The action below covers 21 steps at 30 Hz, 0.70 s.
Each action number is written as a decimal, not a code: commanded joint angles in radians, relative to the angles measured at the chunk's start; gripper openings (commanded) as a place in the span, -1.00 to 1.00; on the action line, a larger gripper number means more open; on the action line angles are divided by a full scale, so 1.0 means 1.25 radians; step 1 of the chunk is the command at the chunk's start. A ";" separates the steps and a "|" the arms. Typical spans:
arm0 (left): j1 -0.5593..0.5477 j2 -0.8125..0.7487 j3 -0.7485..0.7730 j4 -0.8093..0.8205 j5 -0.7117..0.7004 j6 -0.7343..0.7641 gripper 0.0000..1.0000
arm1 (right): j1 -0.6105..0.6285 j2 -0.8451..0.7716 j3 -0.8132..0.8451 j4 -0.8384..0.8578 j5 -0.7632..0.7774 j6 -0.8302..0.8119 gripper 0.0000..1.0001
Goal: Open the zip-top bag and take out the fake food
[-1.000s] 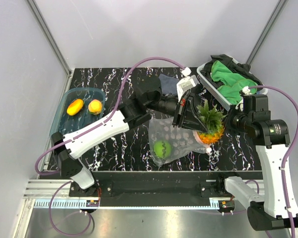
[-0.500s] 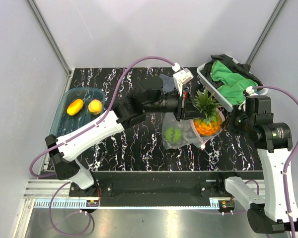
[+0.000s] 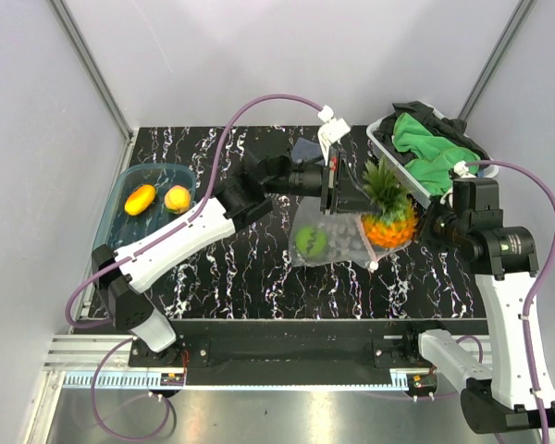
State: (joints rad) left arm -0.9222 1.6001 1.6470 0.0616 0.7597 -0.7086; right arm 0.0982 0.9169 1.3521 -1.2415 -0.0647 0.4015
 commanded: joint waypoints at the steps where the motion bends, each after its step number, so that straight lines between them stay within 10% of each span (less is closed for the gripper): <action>1: -0.010 -0.042 0.004 0.040 0.190 0.084 -1.00 | 0.004 0.033 0.024 0.043 0.000 0.010 -1.00; 10: -0.028 -0.033 -0.039 0.159 0.295 0.019 -1.00 | 0.004 0.070 0.000 0.098 -0.191 0.004 -1.00; 13: -0.038 -0.031 -0.013 0.059 0.256 0.099 -1.00 | 0.004 0.091 -0.015 0.102 -0.313 -0.013 -1.00; 21: -0.088 -0.079 -0.021 -0.171 -0.019 0.289 -1.00 | 0.004 0.047 -0.101 0.095 -0.174 0.082 -1.00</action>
State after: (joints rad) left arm -0.9951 1.5673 1.6035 -0.0906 0.8669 -0.4751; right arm 0.0982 1.0058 1.2427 -1.1439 -0.3466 0.4400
